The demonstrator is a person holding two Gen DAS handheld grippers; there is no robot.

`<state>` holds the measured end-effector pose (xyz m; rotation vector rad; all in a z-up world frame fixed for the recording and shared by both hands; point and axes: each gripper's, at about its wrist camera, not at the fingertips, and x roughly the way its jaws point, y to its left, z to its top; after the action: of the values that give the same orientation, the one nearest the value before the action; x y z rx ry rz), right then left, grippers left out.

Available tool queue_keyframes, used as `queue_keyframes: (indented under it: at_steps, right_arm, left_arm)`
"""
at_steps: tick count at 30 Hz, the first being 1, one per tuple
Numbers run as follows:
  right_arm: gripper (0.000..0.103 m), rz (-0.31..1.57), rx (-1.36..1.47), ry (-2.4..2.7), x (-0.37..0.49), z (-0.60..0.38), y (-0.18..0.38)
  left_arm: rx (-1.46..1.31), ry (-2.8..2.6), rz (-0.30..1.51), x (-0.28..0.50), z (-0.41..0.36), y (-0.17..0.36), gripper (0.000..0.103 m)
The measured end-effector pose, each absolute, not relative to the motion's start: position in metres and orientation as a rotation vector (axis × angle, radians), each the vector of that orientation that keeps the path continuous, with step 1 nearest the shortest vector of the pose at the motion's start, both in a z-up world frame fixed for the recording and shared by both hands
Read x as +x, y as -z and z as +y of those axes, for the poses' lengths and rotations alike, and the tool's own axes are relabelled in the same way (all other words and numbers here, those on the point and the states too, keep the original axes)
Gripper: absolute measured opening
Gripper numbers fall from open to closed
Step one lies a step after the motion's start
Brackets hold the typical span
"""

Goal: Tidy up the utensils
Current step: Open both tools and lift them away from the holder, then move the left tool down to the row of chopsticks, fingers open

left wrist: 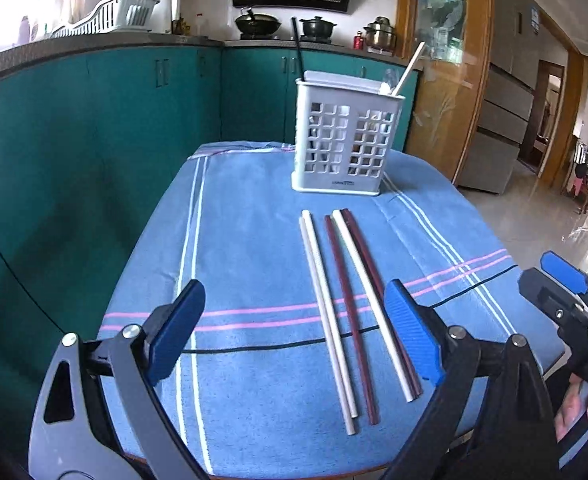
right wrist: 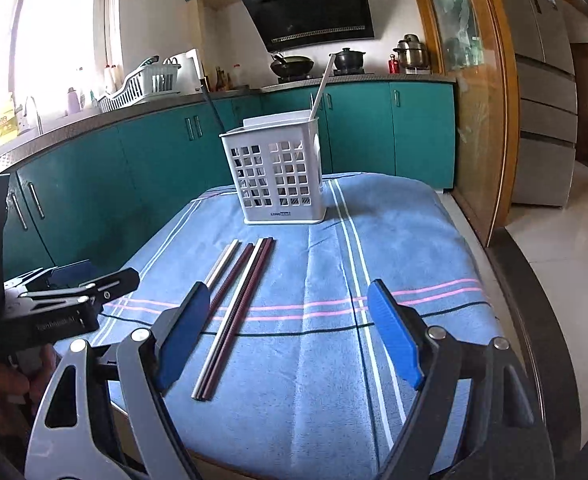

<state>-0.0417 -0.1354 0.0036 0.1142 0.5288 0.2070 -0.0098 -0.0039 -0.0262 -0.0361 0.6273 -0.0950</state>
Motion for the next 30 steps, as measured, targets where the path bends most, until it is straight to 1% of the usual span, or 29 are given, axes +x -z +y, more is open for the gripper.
queue_keyframes:
  at_steps: [18, 27, 30]
  right_arm:
    - [0.079, 0.535, 0.115, -0.231, -0.052, -0.138, -0.001]
    - [0.079, 0.541, 0.126, -0.249, -0.05, -0.14, -0.004]
    - [0.079, 0.539, 0.139, -0.25, -0.049, -0.143, -0.006]
  left_arm:
    - [-0.009, 0.1, 0.631, -0.012, -0.01, 0.03, 0.089]
    - [-0.028, 0.146, 0.682, 0.001, -0.015, 0.03, 0.079]
    - [-0.018, 0.161, 0.681, 0.016, -0.022, 0.016, 0.07]
